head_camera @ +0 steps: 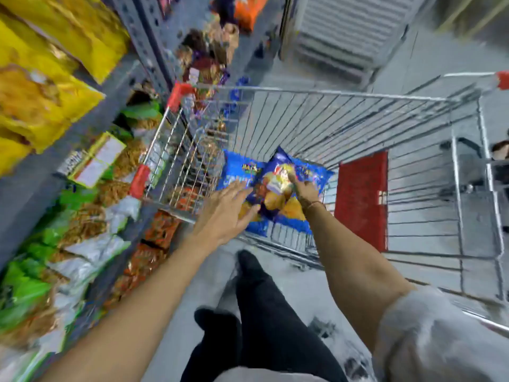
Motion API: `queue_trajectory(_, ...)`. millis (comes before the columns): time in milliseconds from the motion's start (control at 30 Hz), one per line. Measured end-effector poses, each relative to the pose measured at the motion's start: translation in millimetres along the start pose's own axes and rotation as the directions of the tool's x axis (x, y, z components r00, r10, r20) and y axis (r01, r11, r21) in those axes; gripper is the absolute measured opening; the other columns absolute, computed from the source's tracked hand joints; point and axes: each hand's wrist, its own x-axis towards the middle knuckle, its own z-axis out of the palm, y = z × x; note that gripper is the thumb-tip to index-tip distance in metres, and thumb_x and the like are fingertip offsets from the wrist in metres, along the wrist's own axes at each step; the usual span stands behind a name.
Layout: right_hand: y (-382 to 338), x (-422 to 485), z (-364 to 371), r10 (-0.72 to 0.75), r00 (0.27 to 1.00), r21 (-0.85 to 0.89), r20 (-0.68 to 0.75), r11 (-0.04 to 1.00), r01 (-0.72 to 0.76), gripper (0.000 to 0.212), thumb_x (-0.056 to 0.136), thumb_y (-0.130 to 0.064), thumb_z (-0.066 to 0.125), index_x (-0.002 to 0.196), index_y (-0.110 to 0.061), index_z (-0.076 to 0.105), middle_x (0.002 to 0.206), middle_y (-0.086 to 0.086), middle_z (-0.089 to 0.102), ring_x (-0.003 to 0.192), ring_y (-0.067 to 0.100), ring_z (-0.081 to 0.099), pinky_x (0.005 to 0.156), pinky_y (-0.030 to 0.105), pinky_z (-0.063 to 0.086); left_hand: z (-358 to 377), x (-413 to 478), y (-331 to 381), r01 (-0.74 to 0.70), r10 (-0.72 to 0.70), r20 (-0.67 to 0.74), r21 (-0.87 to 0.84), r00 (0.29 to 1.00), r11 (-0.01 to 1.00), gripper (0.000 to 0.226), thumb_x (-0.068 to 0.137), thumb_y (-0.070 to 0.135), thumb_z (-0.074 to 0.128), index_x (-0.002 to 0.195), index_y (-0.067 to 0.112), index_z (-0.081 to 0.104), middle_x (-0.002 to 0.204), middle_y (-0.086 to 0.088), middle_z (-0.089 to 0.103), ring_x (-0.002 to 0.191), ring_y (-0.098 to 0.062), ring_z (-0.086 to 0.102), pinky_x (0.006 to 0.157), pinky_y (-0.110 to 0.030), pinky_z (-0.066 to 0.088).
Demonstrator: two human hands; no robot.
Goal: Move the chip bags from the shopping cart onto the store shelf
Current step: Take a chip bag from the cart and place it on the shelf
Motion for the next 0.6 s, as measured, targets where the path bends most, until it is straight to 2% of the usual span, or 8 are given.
queue_trajectory(67, 13.6, 11.3, 9.0, 0.136, 0.99, 0.165, 0.03, 0.977, -0.139, 0.028, 0.091, -0.032, 0.061, 0.092, -0.004, 0.057, 0.084, 0.014, 0.059, 0.079, 0.013, 0.062, 0.066, 0.023, 0.054, 16.5, -0.8, -3.2, -0.01, 0.01, -0.01, -0.05, 1.0, 0.999, 0.041, 0.088, 0.03, 0.051, 0.114, 0.001, 0.063, 0.123, -0.021, 0.063, 0.118, -0.033, 0.057, 0.099, -0.041, 0.043)
queue_trajectory(133, 30.0, 23.4, 14.1, 0.217, 0.975, 0.251, 0.046, 0.942, -0.222, 0.029, 0.089, -0.029, 0.064, 0.074, -0.01, 0.048, 0.049, 0.003, 0.059, 0.035, 0.003, 0.054, 0.033, 0.015, 0.04, 25.2, -7.0, -1.6, 0.039, -0.039, -0.001, -0.05, 0.999, 0.998, 0.038, 0.087, 0.032, 0.045, 0.102, 0.006, 0.069, 0.105, -0.018, 0.072, 0.099, -0.034, 0.066, 0.083, -0.043, 0.053)
queue_trajectory(167, 35.2, 26.5, 19.1, 0.243, 0.968, 0.269, 0.06, 0.93, -0.25, 0.031, 0.087, -0.03, 0.066, 0.073, -0.01, 0.048, 0.042, -0.002, 0.057, 0.031, 0.005, 0.05, 0.029, 0.016, 0.036, 28.9, -7.7, -3.9, 0.06, -0.06, 0.003, -0.043, 0.998, 0.997, 0.039, 0.089, 0.036, 0.041, 0.102, 0.011, 0.068, 0.101, -0.016, 0.073, 0.094, -0.033, 0.067, 0.078, -0.041, 0.053)
queue_trajectory(200, 35.9, 27.7, 24.3, 0.259, 0.965, 0.253, 0.053, 0.931, -0.264, 0.031, 0.085, -0.032, 0.069, 0.079, -0.007, 0.051, 0.049, 0.001, 0.058, 0.038, 0.01, 0.052, 0.031, 0.018, 0.038, 31.2, -7.5, -6.1, 0.066, -0.066, 0.007, -0.024, 0.998, 0.998, 0.038, 0.091, 0.039, 0.039, 0.103, 0.016, 0.067, 0.098, -0.013, 0.073, 0.091, -0.033, 0.067, 0.073, -0.04, 0.052)
queue_trajectory(267, 38.5, 37.7, 36.2, 0.269, 0.962, 0.266, 0.05, 0.925, -0.273, 0.041, 0.081, -0.037, 0.072, 0.097, -0.004, 0.055, 0.079, 0.008, 0.055, 0.064, 0.018, 0.053, 0.043, 0.023, 0.047, 32.1, -3.9, -12.1, 0.06, -0.06, -0.014, 0.02, 0.998, 0.998, 0.036, 0.091, 0.04, 0.038, 0.104, 0.021, 0.065, 0.096, -0.008, 0.073, 0.088, -0.033, 0.066, 0.068, -0.038, 0.05)
queue_trajectory(333, 42.1, 48.1, 45.3, 0.285, 0.957, 0.317, 0.057, 0.904, -0.288, 0.072, 0.075, -0.044, 0.076, 0.125, 0.0, 0.05, 0.109, 0.011, 0.056, 0.093, 0.026, 0.059, 0.07, 0.039, 0.056, 34.2, -2.7, -14.2, 0.046, -0.045, -0.02, 0.046, 0.999, 0.998, 0.042, 0.089, 0.043, 0.032, 0.106, 0.022, 0.064, 0.098, -0.006, 0.073, 0.087, -0.033, 0.066, 0.068, -0.039, 0.051)
queue_trajectory(400, 43.8, 55.5, 52.0, 0.292, 0.953, 0.315, 0.077, 0.9, -0.301, 0.095, 0.068, -0.053, 0.078, 0.14, -0.003, 0.042, 0.135, 0.01, 0.052, 0.116, 0.03, 0.057, 0.093, 0.052, 0.051, 37.8, -3.7, -13.9, 0.027, -0.024, -0.056, 0.042, 0.998, 0.999, 0.044, 0.087, 0.043, 0.03, 0.106, 0.022, 0.064, 0.096, -0.005, 0.074, 0.083, -0.033, 0.067, 0.066, -0.036, 0.049)
queue_trajectory(600, 39.8, 60.7, 54.2, 0.291, 0.953, 0.351, 0.089, 0.886, -0.303, 0.114, 0.059, -0.056, 0.082, 0.147, -0.005, 0.03, 0.146, 0.013, 0.046, 0.122, 0.034, 0.056, 0.096, 0.051, 0.051, 38.0, -5.0, -15.5, 0.017, -0.013, -0.1, 0.035, 0.995, 0.999, 0.038, 0.086, 0.037, 0.036, 0.098, 0.02, 0.067, 0.08, -0.003, 0.075, 0.063, -0.032, 0.066, 0.054, -0.031, 0.042)
